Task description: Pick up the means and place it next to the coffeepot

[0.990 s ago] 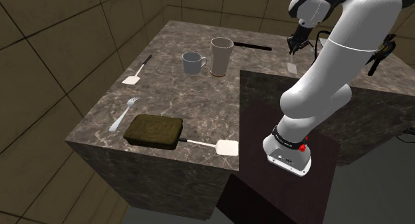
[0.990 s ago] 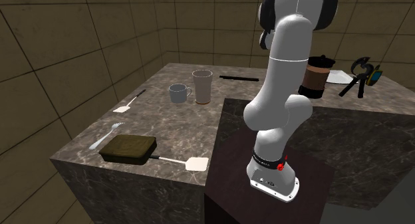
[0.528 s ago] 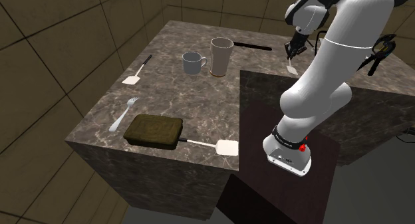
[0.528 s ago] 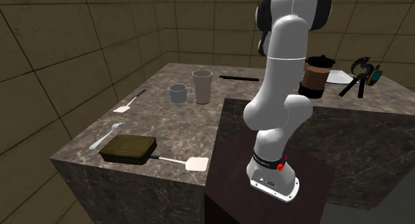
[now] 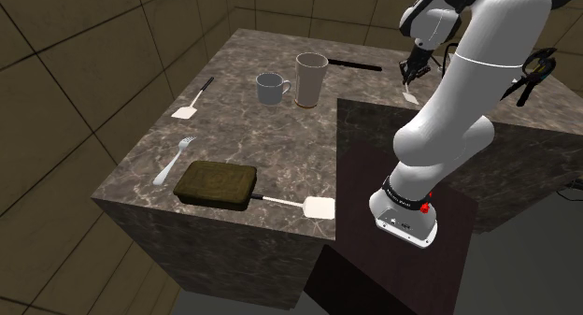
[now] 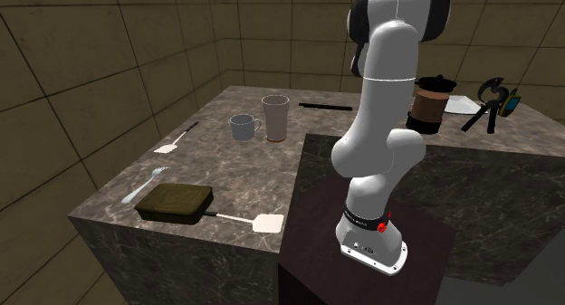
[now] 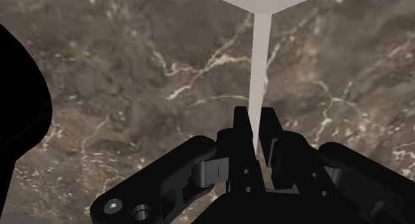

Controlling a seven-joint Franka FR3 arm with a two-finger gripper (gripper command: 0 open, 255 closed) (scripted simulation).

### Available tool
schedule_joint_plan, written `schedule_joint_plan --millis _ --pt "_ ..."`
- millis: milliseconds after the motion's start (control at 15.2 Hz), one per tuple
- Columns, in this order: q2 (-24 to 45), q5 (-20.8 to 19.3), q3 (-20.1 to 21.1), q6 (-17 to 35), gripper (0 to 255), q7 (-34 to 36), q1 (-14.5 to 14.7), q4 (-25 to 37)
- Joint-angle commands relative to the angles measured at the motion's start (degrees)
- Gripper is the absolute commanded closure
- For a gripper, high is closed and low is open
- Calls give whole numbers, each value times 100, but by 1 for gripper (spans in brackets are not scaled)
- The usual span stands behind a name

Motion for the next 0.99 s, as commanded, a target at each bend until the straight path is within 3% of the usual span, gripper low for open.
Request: schedule_joint_plan --millis 0,330,594,924 --pt "0 0 0 0 0 0 0 0" --pt "0 0 0 0 0 0 0 0" --pt "-528 -471 -79 -647 0 326 97 245" --pt "-528 -471 -75 -647 0 327 93 245"
